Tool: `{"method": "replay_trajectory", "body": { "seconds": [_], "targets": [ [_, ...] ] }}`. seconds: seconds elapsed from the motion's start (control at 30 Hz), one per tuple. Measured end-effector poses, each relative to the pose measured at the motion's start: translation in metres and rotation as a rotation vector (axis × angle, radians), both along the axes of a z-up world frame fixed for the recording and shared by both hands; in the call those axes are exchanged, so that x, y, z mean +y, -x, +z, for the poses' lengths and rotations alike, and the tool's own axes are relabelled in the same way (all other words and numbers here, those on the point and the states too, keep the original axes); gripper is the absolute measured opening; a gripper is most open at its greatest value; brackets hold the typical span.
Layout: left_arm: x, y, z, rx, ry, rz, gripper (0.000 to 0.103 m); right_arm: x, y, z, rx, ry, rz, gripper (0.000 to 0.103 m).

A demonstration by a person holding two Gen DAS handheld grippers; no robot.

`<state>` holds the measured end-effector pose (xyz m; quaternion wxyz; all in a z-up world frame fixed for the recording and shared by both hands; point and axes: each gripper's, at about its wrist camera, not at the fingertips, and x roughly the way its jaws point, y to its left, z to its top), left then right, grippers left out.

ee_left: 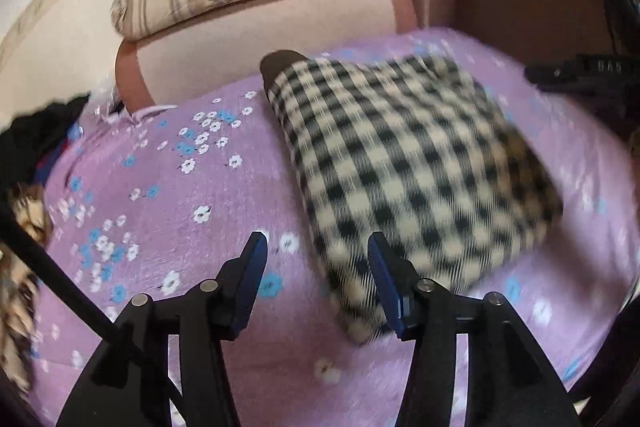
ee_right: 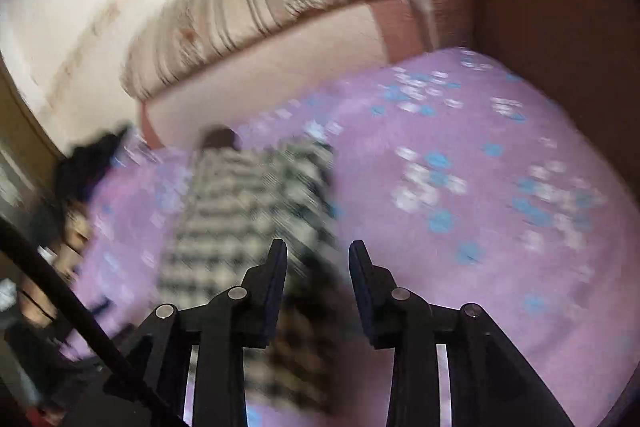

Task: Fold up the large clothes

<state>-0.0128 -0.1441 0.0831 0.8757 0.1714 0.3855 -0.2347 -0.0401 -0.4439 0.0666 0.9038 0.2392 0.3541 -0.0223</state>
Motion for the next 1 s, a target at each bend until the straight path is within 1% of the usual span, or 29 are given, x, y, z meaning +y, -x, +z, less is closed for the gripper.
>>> {"method": "replay_trajectory", "body": {
  "seconds": [0.07,0.1,0.13,0.17,0.2,0.23,0.27,0.3,0.33,0.37,0.4,0.43,0.47,0.5,0.57,0.67,0.7,0.8,0.83,0.87,0.9,0.93,0.97,1.0],
  "targets": [
    [-0.008,-0.015,0.002,0.041,0.049,0.02,0.051,0.004,-0.022,-0.001,-0.048,-0.079,0.044,0.035],
    [-0.013,-0.019,0.001,0.047,0.062,0.016,0.051,0.011,-0.035,-0.004,-0.052,-0.11,0.07,0.034],
    [-0.021,-0.024,-0.001,0.052,0.075,0.008,0.051,0.017,-0.051,-0.011,-0.047,-0.141,0.103,0.032],
    [-0.028,-0.028,-0.004,0.056,0.071,0.003,0.051,0.023,-0.06,-0.015,-0.037,-0.151,0.123,0.032],
    [-0.035,-0.033,-0.011,0.068,0.057,0.0,0.051,0.027,-0.071,-0.024,-0.012,-0.16,0.151,0.032],
    [-0.04,-0.037,-0.019,0.086,0.042,-0.002,0.051,0.029,-0.083,-0.038,0.034,-0.163,0.162,0.032],
    [-0.043,-0.04,-0.027,0.101,0.029,-0.001,0.051,0.028,-0.092,-0.051,0.073,-0.157,0.135,0.03],
    [-0.045,-0.042,-0.033,0.11,0.024,0.001,0.052,0.024,-0.097,-0.06,0.099,-0.153,0.103,0.022],
    [-0.045,-0.042,-0.04,0.113,0.023,0.006,0.058,0.016,-0.103,-0.07,0.134,-0.153,0.058,0.013],
    [-0.044,-0.041,-0.043,0.112,0.025,0.01,0.06,0.006,-0.107,-0.079,0.165,-0.156,0.016,0.005],
    [-0.042,-0.041,-0.048,0.112,0.03,0.019,0.062,-0.002,-0.11,-0.086,0.187,-0.178,-0.01,0.0],
    [-0.041,-0.04,-0.051,0.116,0.035,0.022,0.064,-0.01,-0.111,-0.091,0.198,-0.173,-0.051,0.0],
    [-0.039,-0.041,-0.053,0.121,0.037,0.023,0.065,-0.013,-0.112,-0.092,0.198,-0.168,-0.059,0.0],
    [-0.038,-0.041,-0.054,0.125,0.038,0.022,0.065,-0.013,-0.114,-0.091,0.2,-0.157,-0.058,0.0],
    [-0.035,-0.041,-0.053,0.14,0.043,0.022,0.065,-0.004,-0.116,-0.081,0.212,-0.079,-0.053,0.001],
    [-0.029,-0.038,-0.046,0.156,0.042,0.026,0.065,0.018,-0.116,-0.062,0.217,0.106,-0.051,0.003],
    [-0.026,-0.036,-0.044,0.153,0.041,0.028,0.065,0.024,-0.114,-0.056,0.211,0.166,-0.048,0.007],
    [-0.013,-0.023,-0.033,0.125,0.042,0.044,0.065,0.03,-0.1,-0.042,0.187,0.264,-0.051,0.029],
    [-0.009,-0.02,-0.03,0.119,0.044,0.05,0.065,0.029,-0.093,-0.039,0.176,0.284,-0.051,0.03],
    [-0.005,-0.018,-0.027,0.116,0.047,0.057,0.065,0.029,-0.086,-0.036,0.167,0.291,-0.049,0.03],
    [-0.002,-0.017,-0.023,0.112,0.052,0.064,0.065,0.027,-0.076,-0.031,0.157,0.281,-0.045,0.033],
    [0.001,-0.017,-0.02,0.109,0.058,0.07,0.065,0.025,-0.071,-0.029,0.151,0.262,-0.043,0.044],
    [0.005,-0.02,-0.016,0.108,0.068,0.081,0.065,0.019,-0.068,-0.027,0.142,0.23,-0.044,0.052],
    [0.008,-0.024,-0.012,0.113,0.084,0.095,0.069,0.013,-0.062,-0.028,0.135,0.187,-0.043,0.065]
  ]
}}
